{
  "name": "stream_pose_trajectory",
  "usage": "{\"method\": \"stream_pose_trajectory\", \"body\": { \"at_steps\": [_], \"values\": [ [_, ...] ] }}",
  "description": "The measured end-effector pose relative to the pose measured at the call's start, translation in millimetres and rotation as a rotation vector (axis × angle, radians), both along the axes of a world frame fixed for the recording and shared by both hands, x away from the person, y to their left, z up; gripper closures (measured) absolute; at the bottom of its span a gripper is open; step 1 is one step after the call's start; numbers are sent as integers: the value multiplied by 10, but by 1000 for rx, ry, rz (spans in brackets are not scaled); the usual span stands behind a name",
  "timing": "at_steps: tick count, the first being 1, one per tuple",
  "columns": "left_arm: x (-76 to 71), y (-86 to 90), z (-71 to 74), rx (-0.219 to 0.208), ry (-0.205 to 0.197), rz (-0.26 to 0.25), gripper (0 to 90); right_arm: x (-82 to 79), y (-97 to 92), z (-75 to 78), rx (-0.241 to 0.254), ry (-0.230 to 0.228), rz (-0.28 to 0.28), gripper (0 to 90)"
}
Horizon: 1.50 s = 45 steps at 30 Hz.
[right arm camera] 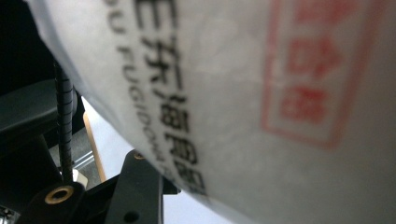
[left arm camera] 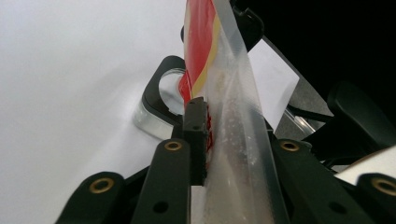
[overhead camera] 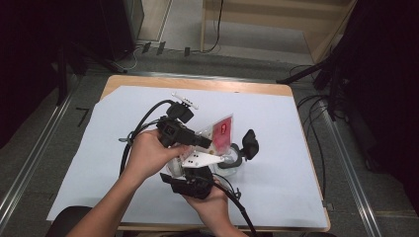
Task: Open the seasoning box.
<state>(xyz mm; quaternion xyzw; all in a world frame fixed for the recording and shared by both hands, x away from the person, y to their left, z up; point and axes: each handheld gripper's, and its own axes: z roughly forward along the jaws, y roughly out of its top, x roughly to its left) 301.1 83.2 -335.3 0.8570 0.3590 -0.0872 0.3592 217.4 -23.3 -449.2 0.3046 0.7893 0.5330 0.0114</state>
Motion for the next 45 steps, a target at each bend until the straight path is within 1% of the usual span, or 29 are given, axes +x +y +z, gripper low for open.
{"method": "stream_pose_trajectory", "body": {
  "at_steps": [1,2,4,7,8,10,13,15,18,22,25,28,30,32,33,34,36,37,38,41,43,45],
  "values": [
    [1,0,-3,11,-4,0,803,-2,2,-3,-8,-6,4,607],
    [1,-2,-7,15,-1,6,815,-8,12,-8,-29,-18,8,604],
    [15,0,-20,33,0,10,823,-16,24,-19,-47,-34,20,591],
    [20,1,-20,36,-3,9,827,-44,58,-27,-78,-63,31,562],
    [19,-1,-19,32,-6,9,826,-47,63,-26,-84,-72,32,572],
    [9,-13,-10,26,-11,12,824,-42,57,-19,-91,-78,32,623],
    [5,-28,-7,22,-14,13,817,-36,53,-15,-90,-75,28,626],
    [3,-32,-7,17,-24,4,808,-37,45,-8,-82,-66,23,627],
    [-6,-41,5,9,-26,6,790,-37,35,2,-64,-59,15,628],
    [-9,-35,3,-6,-24,5,774,-25,20,11,-51,-52,2,628],
    [-17,-36,5,-9,-29,8,760,-15,7,21,-34,-37,-3,628],
    [-20,-38,6,-8,-37,7,759,3,-8,29,-5,-3,-8,626],
    [-23,-40,9,0,-45,8,771,2,-7,29,-2,0,-6,626],
    [-29,-45,11,6,-54,7,784,0,-7,30,-12,-10,1,627],
    [-40,-47,22,16,-69,6,796,-3,-4,29,-17,-16,3,627],
    [-40,-42,26,21,-74,-2,806,-12,3,31,-23,-21,12,625],
    [-44,-40,42,33,-76,2,815,-30,14,36,-28,-38,23,623],
    [-42,-37,42,31,-74,3,818,-39,23,39,-28,-48,33,624],
    [-37,-31,37,19,-70,7,819,-44,27,41,-32,-52,37,625],
    [-26,-18,37,23,-73,2,820,-53,35,48,-53,-77,39,626],
    [-31,-29,31,15,-75,5,817,-51,33,47,-55,-75,37,627],
    [-27,-32,26,21,-74,2,815,-47,29,43,-54,-73,38,627]
  ]
}}
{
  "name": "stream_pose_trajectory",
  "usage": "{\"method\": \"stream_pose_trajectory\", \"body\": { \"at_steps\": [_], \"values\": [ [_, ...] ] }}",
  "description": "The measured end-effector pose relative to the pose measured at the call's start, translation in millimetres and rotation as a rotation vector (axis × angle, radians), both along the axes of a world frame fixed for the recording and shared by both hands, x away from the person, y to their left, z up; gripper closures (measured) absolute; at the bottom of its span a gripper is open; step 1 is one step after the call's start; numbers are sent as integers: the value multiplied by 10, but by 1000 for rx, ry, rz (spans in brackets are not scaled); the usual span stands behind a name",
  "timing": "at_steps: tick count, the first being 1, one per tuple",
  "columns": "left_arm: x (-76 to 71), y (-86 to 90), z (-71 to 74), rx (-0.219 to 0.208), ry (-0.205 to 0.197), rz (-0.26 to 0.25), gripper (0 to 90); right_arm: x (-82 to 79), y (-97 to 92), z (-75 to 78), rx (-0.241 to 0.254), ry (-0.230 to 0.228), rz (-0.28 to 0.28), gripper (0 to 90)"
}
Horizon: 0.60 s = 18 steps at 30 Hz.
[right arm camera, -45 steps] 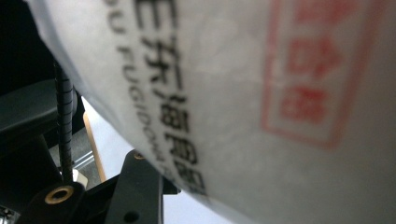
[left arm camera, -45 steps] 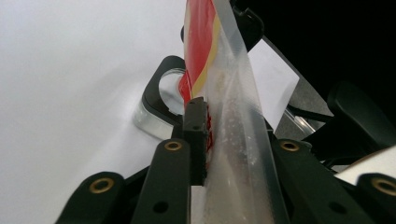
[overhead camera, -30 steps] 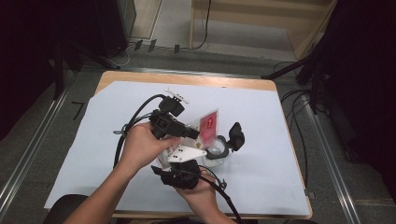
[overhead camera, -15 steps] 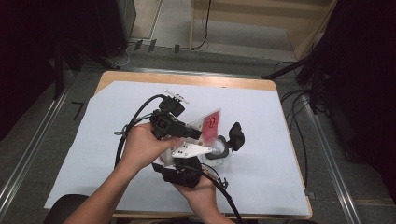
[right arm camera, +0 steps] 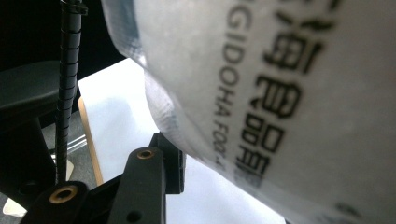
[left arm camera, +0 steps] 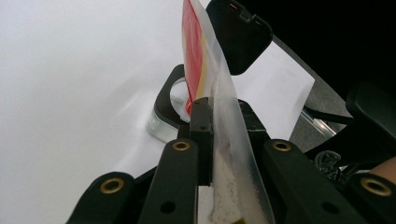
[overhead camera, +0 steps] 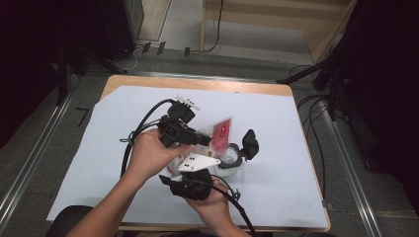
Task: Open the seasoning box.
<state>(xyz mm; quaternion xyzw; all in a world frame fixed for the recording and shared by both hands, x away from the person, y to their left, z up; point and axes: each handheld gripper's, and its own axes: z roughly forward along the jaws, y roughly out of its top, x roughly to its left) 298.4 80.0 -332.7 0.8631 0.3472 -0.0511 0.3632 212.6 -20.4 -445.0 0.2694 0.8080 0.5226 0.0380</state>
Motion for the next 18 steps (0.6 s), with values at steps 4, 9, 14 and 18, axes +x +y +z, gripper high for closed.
{"method": "stream_pose_trajectory", "body": {
  "at_steps": [4,9,14,18],
  "values": [
    [6,6,-3,-4,3,-4,812,0,-2,-2,0,1,5,626],
    [7,11,-5,-1,2,-6,810,3,-7,-3,-5,-5,17,627],
    [7,19,-16,-9,6,1,810,4,-5,-1,-19,-8,22,626],
    [15,27,-22,-15,14,-5,810,-3,2,1,-28,-14,24,625]
  ]
}}
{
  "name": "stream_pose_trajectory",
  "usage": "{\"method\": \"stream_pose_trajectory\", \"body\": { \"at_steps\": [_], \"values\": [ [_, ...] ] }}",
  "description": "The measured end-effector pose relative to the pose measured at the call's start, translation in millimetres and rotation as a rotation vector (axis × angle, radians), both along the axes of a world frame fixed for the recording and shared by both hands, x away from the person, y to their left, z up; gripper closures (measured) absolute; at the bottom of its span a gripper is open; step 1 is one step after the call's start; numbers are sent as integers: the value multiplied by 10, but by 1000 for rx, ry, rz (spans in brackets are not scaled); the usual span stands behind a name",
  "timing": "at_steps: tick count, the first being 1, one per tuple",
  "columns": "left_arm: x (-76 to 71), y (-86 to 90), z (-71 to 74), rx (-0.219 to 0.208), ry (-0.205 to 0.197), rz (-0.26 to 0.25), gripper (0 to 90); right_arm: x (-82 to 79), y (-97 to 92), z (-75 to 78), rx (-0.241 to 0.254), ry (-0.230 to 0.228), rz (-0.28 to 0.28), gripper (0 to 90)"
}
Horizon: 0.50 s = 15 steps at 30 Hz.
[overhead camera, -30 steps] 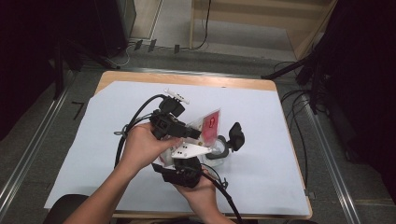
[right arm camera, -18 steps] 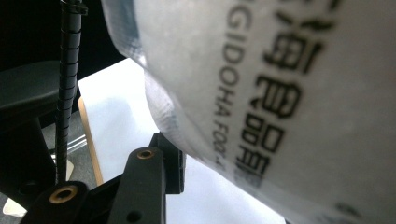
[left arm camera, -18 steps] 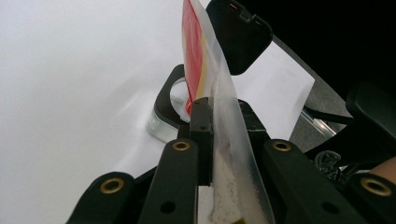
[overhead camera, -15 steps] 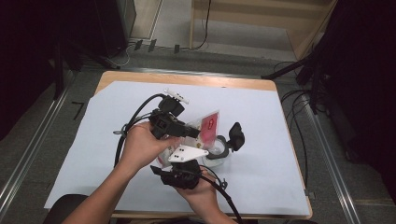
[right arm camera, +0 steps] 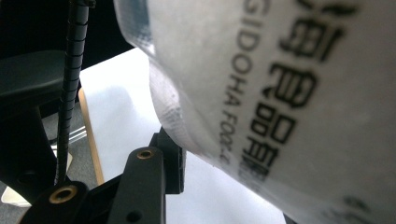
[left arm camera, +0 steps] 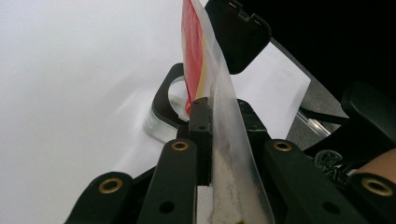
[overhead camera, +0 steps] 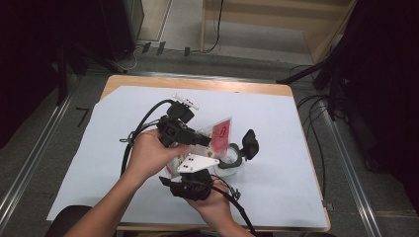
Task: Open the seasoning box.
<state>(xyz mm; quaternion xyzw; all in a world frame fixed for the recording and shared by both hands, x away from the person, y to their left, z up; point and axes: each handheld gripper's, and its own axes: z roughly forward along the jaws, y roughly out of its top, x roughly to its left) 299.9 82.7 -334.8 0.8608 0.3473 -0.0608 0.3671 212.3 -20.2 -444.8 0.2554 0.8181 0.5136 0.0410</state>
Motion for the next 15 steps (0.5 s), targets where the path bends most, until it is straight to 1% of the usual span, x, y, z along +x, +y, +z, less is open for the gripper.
{"method": "stream_pose_trajectory", "body": {
  "at_steps": [10,11,15],
  "values": [
    [1,-2,-5,-8,-1,0,809,5,1,8,2,10,-5,629],
    [1,-2,-2,-2,-1,2,808,5,1,9,1,11,-5,629],
    [4,-1,-4,-2,-1,2,807,7,3,12,2,14,-5,629]
  ]
}}
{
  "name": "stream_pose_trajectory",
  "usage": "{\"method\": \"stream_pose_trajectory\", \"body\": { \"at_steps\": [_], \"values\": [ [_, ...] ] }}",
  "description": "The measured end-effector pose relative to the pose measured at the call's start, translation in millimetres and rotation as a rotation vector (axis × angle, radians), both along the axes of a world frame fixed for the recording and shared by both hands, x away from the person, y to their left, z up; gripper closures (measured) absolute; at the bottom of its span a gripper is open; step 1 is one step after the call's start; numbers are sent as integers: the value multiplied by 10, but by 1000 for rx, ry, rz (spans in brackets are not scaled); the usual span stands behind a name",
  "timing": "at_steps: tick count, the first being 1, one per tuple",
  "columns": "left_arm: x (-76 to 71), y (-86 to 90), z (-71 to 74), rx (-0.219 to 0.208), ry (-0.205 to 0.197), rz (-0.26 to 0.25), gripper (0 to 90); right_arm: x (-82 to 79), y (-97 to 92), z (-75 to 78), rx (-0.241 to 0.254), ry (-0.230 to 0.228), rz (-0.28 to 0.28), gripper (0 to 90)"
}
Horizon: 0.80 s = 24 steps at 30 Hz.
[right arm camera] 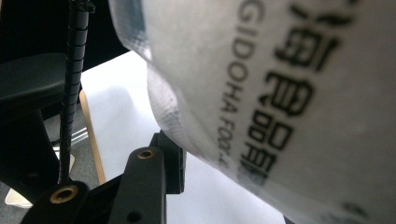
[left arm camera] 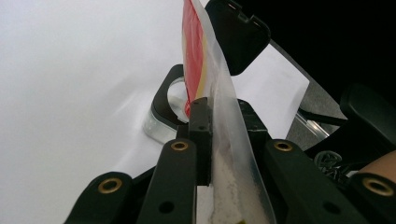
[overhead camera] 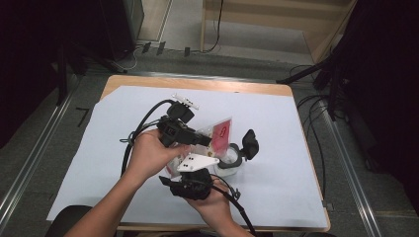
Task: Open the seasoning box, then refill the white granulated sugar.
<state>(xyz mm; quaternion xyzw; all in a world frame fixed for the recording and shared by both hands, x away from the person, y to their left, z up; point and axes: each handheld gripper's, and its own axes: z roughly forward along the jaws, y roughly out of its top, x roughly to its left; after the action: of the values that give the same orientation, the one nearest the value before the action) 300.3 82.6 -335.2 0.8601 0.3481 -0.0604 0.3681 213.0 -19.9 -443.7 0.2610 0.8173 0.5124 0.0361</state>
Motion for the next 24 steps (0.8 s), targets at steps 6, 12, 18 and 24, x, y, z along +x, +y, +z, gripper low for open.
{"method": "stream_pose_trajectory", "body": {
  "at_steps": [6,12,18,24],
  "values": [
    [-1,2,-3,-2,3,1,808,-4,5,2,1,4,1,630],
    [6,5,-5,-6,4,-4,806,-3,2,8,1,9,4,629],
    [10,10,-9,-12,11,0,804,-6,8,10,2,13,5,629],
    [16,15,-10,-14,17,5,803,-4,9,12,1,13,4,629]
  ]
}}
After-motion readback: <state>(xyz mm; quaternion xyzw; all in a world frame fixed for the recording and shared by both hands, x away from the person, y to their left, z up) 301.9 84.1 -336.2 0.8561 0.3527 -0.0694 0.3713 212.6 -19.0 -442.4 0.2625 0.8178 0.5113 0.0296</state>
